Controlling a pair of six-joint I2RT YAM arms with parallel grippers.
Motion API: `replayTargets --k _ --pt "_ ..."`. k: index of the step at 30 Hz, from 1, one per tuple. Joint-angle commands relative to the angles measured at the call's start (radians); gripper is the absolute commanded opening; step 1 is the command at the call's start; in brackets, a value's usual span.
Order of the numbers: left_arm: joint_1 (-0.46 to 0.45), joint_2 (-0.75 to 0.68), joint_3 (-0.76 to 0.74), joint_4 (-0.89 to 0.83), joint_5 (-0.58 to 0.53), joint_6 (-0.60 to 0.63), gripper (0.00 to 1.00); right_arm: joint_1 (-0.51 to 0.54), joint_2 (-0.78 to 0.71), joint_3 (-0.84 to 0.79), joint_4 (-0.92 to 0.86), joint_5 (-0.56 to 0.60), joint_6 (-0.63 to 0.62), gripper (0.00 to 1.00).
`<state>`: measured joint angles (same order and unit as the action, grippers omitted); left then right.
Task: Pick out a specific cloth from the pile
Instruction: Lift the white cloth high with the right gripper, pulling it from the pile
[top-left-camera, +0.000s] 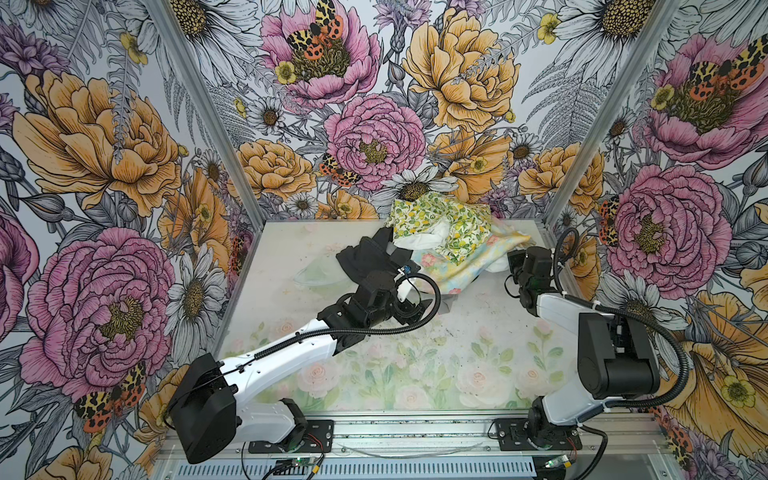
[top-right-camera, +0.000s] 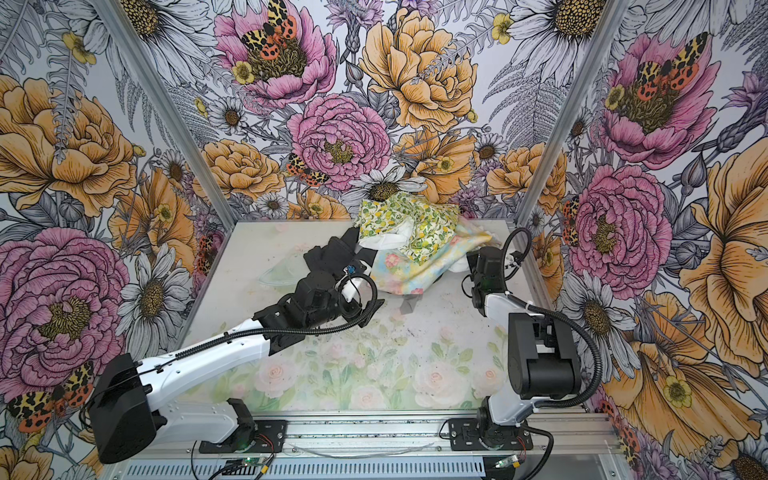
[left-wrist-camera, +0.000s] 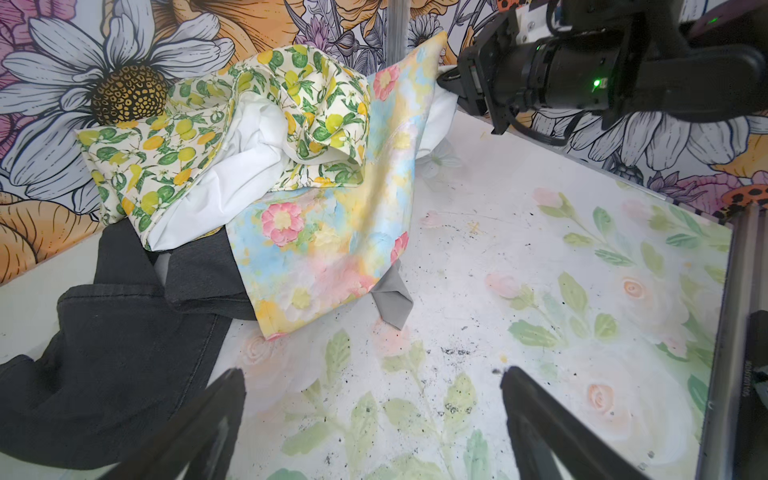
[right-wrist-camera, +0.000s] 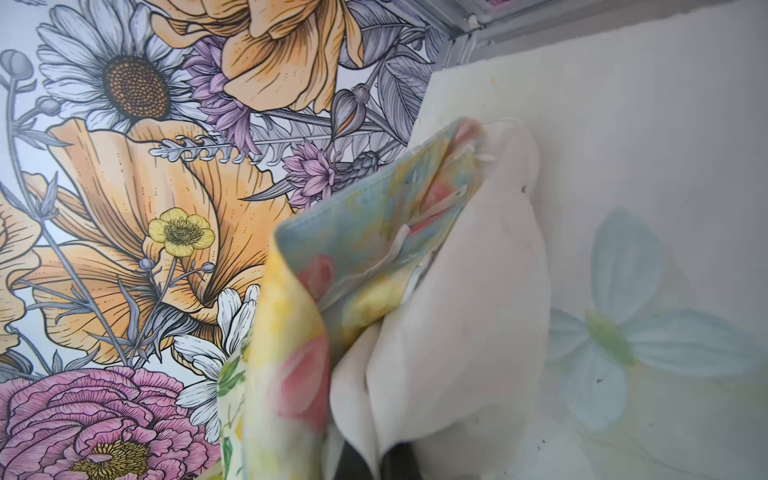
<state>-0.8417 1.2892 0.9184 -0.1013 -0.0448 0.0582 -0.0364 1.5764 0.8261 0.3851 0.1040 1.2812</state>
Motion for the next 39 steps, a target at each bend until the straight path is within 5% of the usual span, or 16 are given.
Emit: replayTargets --k 1,12,39 --pt "0.014 -0.028 0.001 0.016 -0.041 -0.013 0.97 -0.012 -0.063 0.114 -0.094 0.000 -0.098 0.00" --pt "0.047 -0.035 0.005 0.013 -0.059 -0.034 0.98 -0.040 -0.021 0.540 -0.351 -0.084 -0.235 0.00" --pt "0.077 0.002 0.006 0.027 -0.053 -0.062 0.98 -0.022 0.130 1.329 -0.601 -0.283 -0.436 0.00"
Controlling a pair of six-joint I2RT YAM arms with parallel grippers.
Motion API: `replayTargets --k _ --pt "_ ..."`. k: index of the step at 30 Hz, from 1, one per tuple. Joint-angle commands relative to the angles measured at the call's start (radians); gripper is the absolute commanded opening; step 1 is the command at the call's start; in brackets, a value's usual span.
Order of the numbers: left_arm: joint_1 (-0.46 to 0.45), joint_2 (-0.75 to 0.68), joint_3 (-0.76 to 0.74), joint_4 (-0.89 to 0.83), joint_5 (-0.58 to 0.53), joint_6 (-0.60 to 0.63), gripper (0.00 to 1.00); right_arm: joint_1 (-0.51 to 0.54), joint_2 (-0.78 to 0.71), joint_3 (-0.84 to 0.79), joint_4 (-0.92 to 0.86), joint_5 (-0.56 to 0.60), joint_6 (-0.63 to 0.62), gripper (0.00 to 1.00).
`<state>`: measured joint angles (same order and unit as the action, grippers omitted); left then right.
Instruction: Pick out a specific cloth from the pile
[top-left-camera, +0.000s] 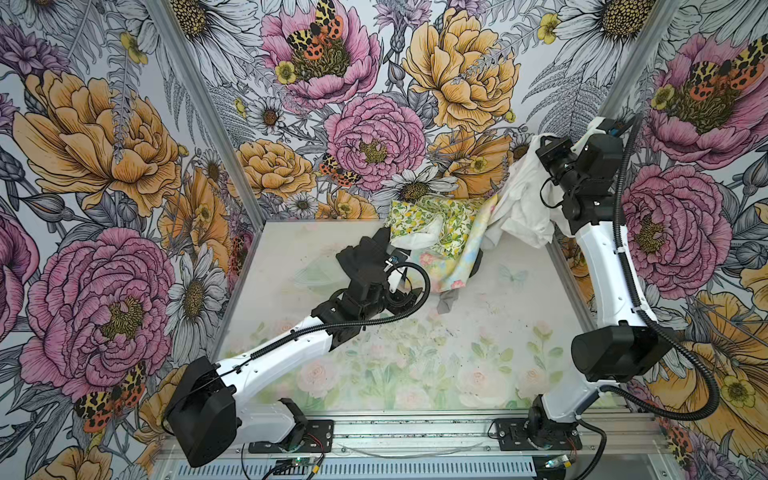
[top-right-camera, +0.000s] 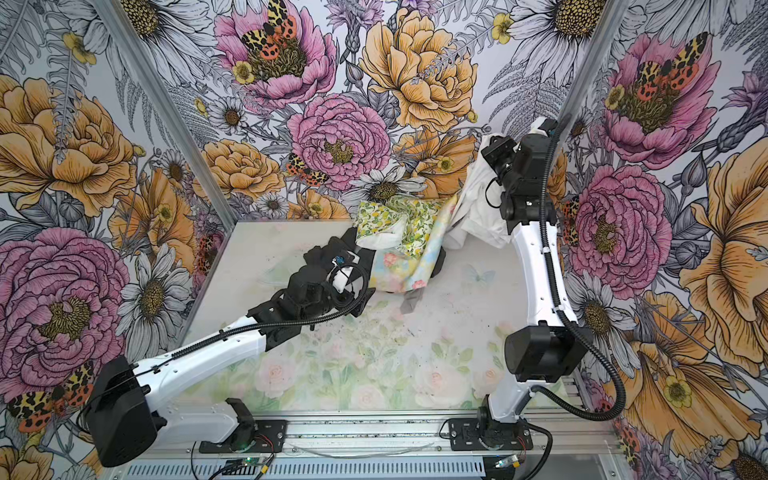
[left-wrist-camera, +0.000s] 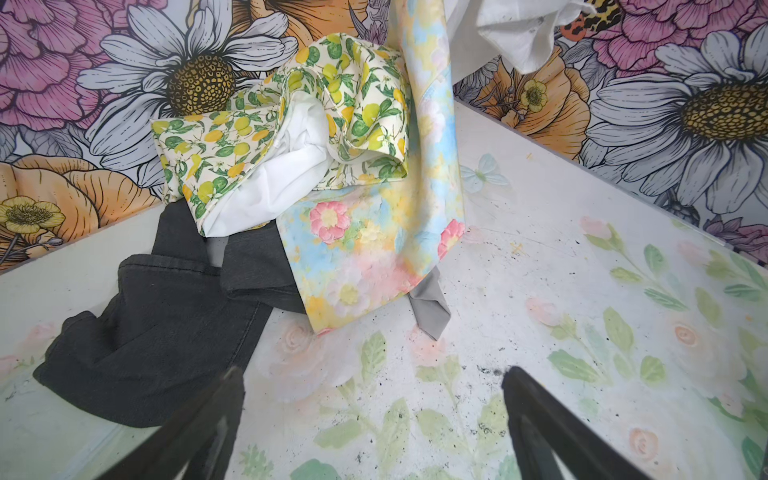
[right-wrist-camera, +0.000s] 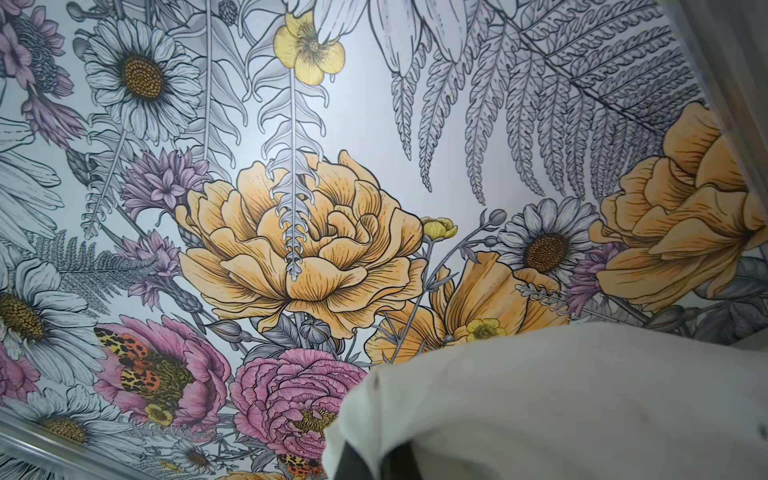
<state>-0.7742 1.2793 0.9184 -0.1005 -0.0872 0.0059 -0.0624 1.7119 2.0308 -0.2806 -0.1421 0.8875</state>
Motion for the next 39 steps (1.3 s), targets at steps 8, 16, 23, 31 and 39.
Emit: replayTargets --k 8,16,23,31,39 --pt "0.019 0.023 0.012 0.029 -0.005 -0.011 0.98 0.006 0.043 0.254 -0.002 -0.098 -0.035 0.00" --pt "0.022 0.073 0.063 0.126 0.001 -0.116 0.98 0.034 -0.060 0.011 -0.002 -0.140 -0.079 0.00" --pt "-0.056 0.305 0.243 0.315 0.031 -0.152 0.99 0.085 -0.130 -0.095 0.001 -0.177 -0.063 0.00" --pt "-0.066 0.513 0.389 0.600 0.128 -0.208 0.99 0.203 -0.174 -0.145 0.000 -0.184 -0.038 0.00" --pt "-0.054 0.643 0.484 0.783 0.197 -0.245 0.99 0.260 -0.178 -0.181 0.001 -0.172 -0.036 0.00"
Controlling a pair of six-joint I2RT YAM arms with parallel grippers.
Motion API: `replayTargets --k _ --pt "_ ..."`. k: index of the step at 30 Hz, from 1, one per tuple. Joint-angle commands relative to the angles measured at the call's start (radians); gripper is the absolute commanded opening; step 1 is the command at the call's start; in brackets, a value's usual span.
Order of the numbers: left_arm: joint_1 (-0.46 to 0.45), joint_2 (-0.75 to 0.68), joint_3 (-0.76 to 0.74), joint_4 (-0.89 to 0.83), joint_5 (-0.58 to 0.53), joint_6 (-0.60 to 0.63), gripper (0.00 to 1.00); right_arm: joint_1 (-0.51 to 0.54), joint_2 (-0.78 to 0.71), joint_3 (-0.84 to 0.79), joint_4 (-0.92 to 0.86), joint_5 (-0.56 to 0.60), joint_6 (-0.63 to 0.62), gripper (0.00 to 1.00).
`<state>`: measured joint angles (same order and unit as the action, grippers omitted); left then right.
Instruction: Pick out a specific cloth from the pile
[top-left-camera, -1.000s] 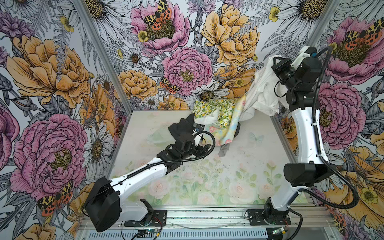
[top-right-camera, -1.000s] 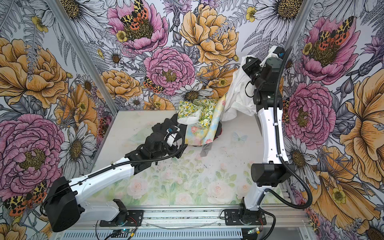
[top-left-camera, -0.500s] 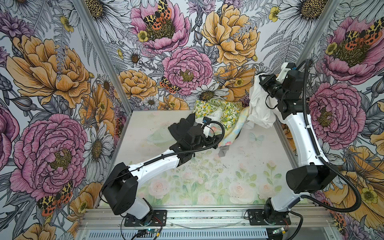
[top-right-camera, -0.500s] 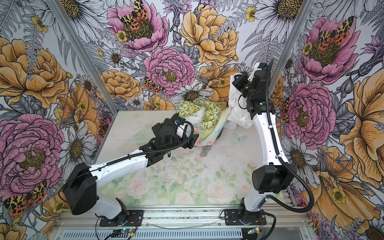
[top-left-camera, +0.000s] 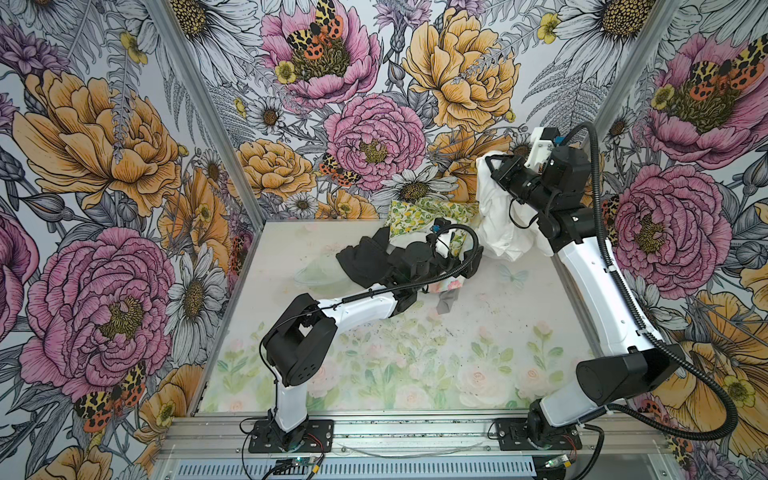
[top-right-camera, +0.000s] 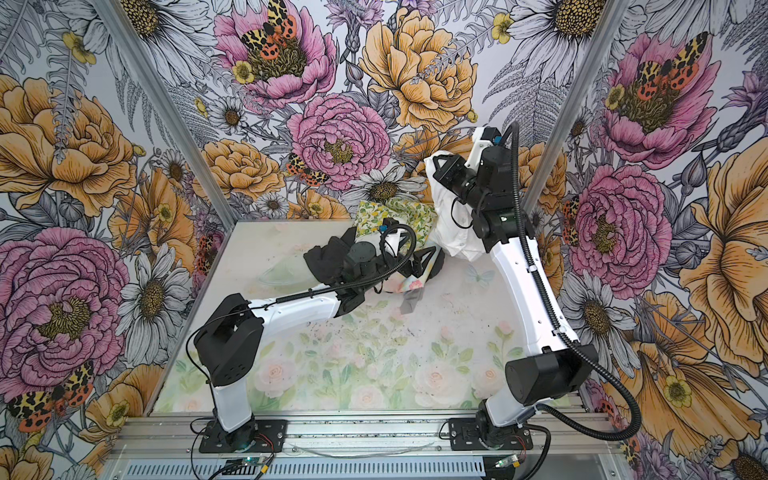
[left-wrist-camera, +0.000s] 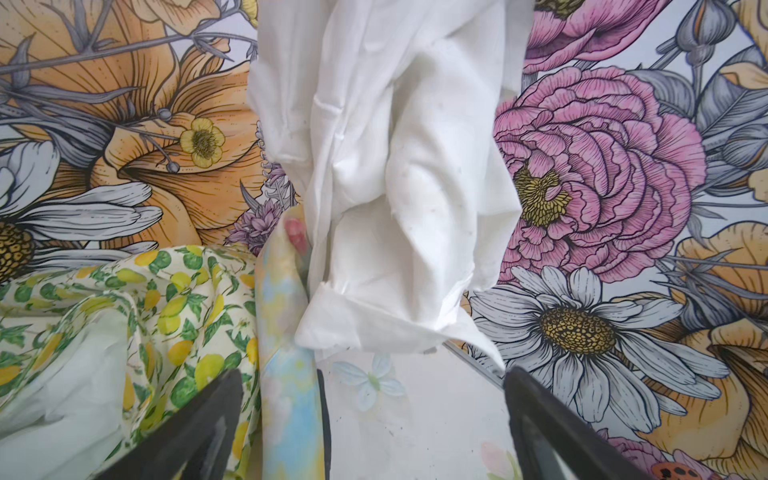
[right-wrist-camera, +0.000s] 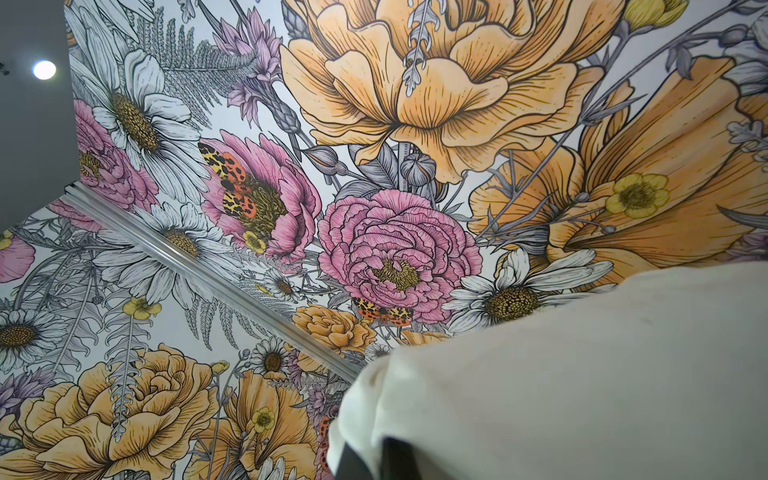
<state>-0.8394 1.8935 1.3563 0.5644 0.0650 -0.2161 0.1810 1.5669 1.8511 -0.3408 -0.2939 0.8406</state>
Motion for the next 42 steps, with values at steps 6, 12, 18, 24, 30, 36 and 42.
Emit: replayTargets --k 6,12,18,24,30,36,42 --pt "0.031 0.120 0.110 0.193 0.022 -0.013 0.99 0.057 -0.043 -0.050 0.059 -0.021 0.022 0.00" --pt "0.059 0.226 0.210 0.288 0.047 -0.017 0.99 0.105 -0.074 -0.124 0.060 0.001 0.022 0.00" --pt "0.071 0.282 0.288 0.324 0.063 -0.020 0.78 0.118 -0.103 -0.179 0.065 0.033 0.023 0.00" --pt "0.106 0.272 0.269 0.402 0.119 -0.102 0.00 0.109 -0.101 -0.225 0.065 0.046 0.015 0.00" --pt "0.122 0.224 0.235 0.399 0.113 -0.126 0.00 0.085 -0.115 -0.278 0.065 0.072 -0.020 0.00" --pt "0.146 0.209 0.261 0.381 0.130 -0.199 0.00 0.049 -0.201 -0.393 0.066 0.103 -0.108 0.50" --pt "0.166 0.219 0.342 0.359 0.184 -0.299 0.00 -0.021 -0.341 -0.572 0.067 0.154 -0.216 0.80"
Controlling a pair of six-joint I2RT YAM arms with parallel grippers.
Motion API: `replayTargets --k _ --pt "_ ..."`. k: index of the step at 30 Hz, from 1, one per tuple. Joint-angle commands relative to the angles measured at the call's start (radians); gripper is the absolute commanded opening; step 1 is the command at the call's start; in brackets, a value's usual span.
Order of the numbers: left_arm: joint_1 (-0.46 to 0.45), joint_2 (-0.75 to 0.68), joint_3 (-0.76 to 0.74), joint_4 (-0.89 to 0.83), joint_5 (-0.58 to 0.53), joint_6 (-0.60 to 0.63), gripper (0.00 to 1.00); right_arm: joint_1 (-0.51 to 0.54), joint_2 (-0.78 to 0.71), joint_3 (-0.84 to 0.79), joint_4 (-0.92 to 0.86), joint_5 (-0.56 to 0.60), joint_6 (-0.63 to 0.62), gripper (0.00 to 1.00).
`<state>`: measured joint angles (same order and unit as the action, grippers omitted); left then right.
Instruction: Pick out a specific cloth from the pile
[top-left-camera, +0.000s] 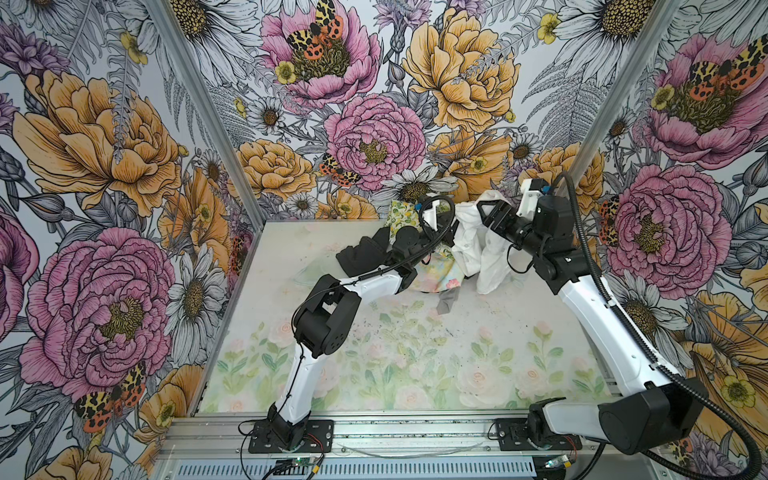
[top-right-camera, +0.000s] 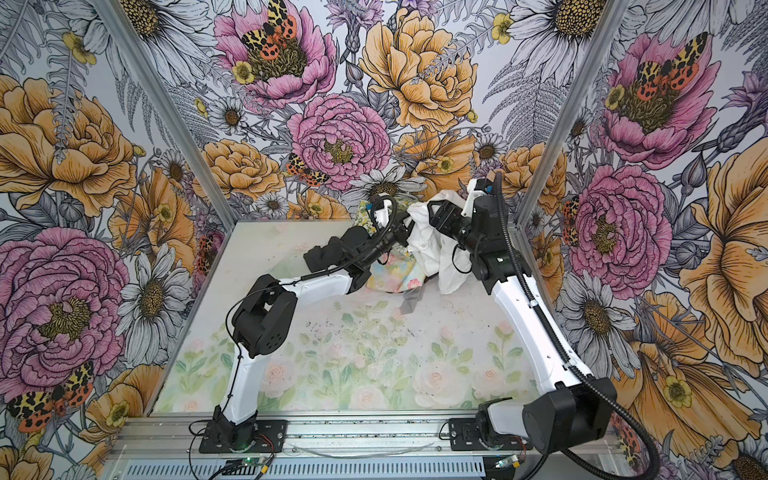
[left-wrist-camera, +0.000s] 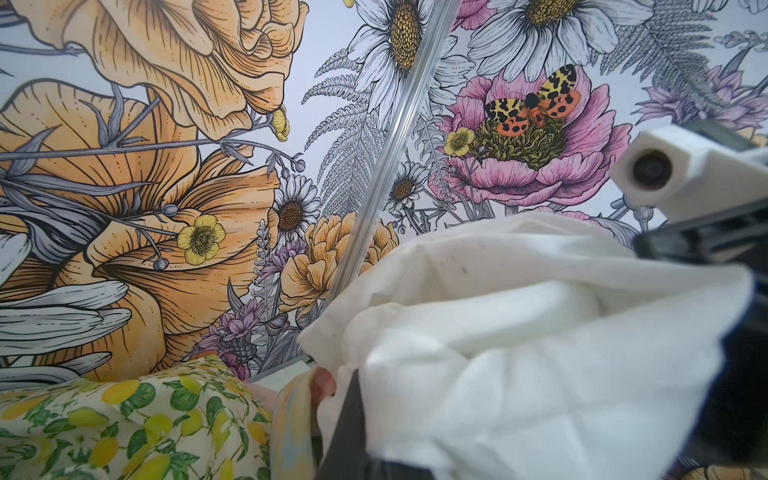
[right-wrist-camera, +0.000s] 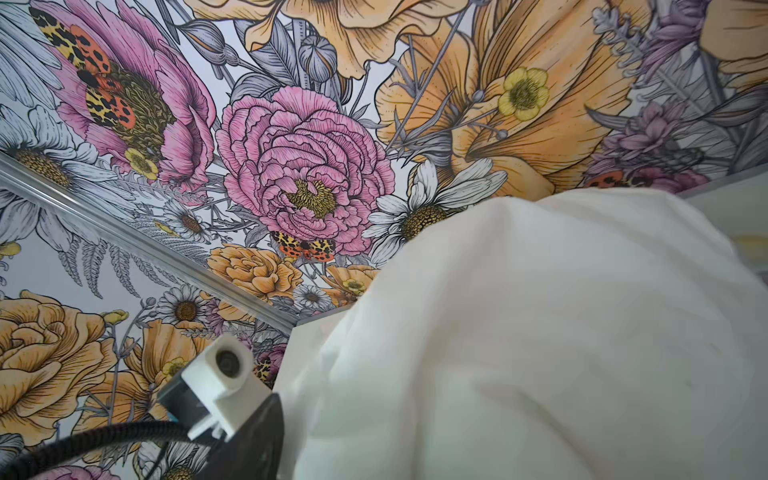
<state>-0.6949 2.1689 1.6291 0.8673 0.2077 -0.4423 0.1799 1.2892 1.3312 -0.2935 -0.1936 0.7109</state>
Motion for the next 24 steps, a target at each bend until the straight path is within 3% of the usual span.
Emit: replayTargets --k 1,5,15,24 --pt "0.022 -0.054 0.085 0.048 0.050 -0.085 0.00 -0.032 -0.087 -0.082 0.019 0.071 -0.110 0.84" --pt "0.018 -0.051 0.156 -0.011 0.075 -0.115 0.00 -0.063 -0.145 -0.193 0.062 0.138 -0.168 0.99" --pt "-0.016 -0.062 0.334 -0.238 0.108 -0.121 0.00 -0.054 -0.193 -0.521 0.518 0.177 -0.314 0.99" --pt "-0.025 -0.092 0.408 -0.422 0.115 -0.085 0.00 0.027 0.034 -0.498 0.754 0.222 -0.505 0.99"
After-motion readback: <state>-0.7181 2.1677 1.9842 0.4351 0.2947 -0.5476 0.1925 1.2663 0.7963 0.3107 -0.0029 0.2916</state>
